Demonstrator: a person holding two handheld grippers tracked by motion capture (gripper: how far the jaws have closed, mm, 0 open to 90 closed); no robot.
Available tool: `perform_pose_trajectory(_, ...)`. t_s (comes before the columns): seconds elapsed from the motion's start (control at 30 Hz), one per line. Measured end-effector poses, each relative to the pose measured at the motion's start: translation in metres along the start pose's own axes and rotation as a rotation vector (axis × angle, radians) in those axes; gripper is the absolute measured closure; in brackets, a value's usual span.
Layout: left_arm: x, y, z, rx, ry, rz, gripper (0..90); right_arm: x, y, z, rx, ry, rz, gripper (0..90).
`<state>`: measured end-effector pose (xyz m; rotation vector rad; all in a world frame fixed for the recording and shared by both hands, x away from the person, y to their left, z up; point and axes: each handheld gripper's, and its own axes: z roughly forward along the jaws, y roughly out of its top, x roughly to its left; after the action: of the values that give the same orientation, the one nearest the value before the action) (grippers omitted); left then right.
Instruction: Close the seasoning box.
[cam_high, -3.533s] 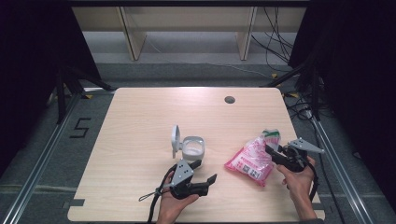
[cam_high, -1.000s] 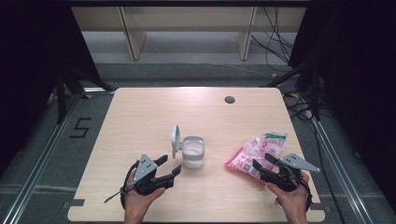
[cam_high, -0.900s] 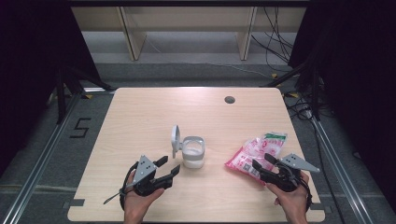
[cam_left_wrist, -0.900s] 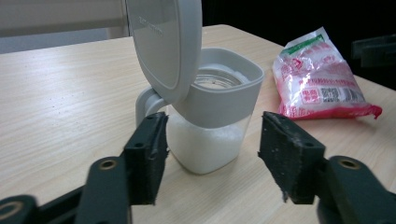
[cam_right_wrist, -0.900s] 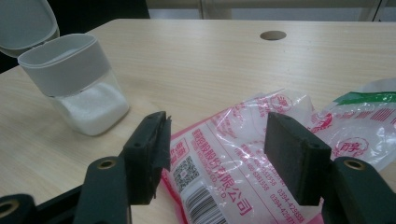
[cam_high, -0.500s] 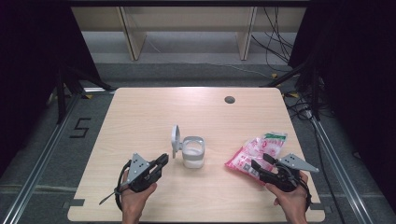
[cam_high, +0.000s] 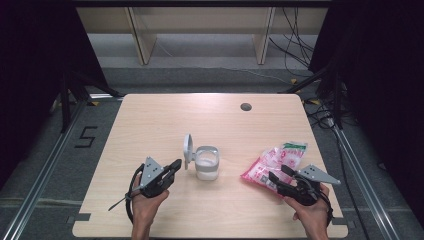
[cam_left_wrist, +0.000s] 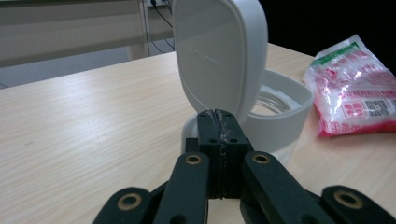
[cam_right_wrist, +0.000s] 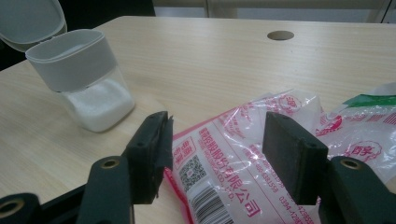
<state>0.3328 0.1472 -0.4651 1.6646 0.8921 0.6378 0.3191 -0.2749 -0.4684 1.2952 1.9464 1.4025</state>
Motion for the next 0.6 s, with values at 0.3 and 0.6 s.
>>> perform_pose_trajectory(0.3,0.002,0.009,0.002,0.015,-0.001,-0.001,89.4,-0.003,0.001,0.0,0.011,-0.011,-0.051,41.3)
perform_pose_trajectory(0.6,-0.001,0.018,0.011,0.015,-0.01,0.03,89.3,-0.001,0.0,0.0,0.016,0.007,-0.032,40.2)
